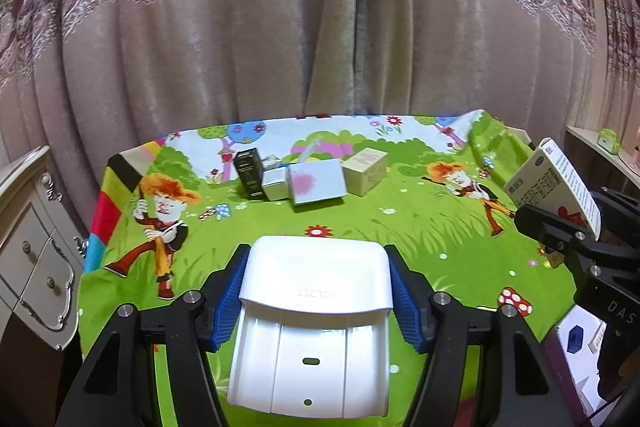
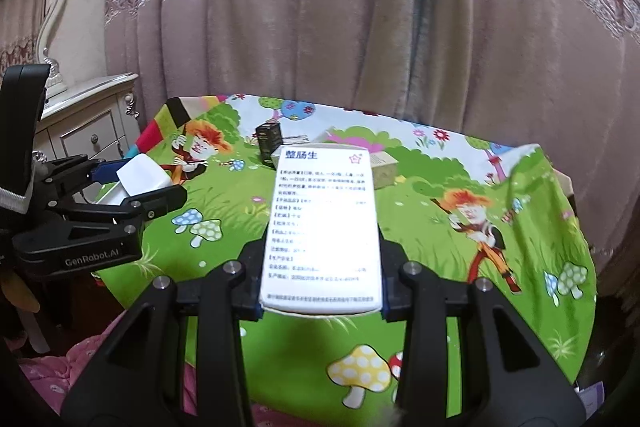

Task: Organize rigid objects
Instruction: 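Lift both held boxes and carry them toward the white bin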

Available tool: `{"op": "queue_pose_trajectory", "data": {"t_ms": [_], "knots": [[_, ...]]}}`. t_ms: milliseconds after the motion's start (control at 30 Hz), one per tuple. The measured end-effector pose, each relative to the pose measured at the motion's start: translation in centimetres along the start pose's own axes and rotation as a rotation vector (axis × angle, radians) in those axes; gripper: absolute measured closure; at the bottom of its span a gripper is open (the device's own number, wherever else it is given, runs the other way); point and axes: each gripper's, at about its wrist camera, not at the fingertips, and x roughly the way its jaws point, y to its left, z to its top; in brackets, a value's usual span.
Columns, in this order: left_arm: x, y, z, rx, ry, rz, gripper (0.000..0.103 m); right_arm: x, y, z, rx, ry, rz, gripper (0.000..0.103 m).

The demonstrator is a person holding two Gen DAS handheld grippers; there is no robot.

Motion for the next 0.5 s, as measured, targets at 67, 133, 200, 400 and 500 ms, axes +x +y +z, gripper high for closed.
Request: {"op": "queue_pose_trajectory", "data": {"t_ms": [67,133,200,400,500], "knots": [[0.0,-0.8,0.1,0.019,0.002,-0.011,0.038,-0.6,-0.7,-0.3,0.011,-0.002,-0.015,0.060],[0.0,-1.7,0.2,0.032,0.005,-0.029,0.038,-1.0,-1.2,-0.6,0.019,-0.002,-0.027,0.060],[0.1,-2.8,0.4,0.049,0.009,-0.054,0.038,-1.6,-2.1,-0.9,0.033,-0.001,-0.044,0.060],[0.3,-7.3,1.3,0.132,0.000,-0.121,0.038,-3.4,-4.7,-2.1,0.070,0.006,-0.098,0.060],[0.2,-9.2,1.5,0.167,-0.005,-0.150,0.038,-4.4,-6.3,-3.0,0.100,0.014,-0.130,0.060]]}}
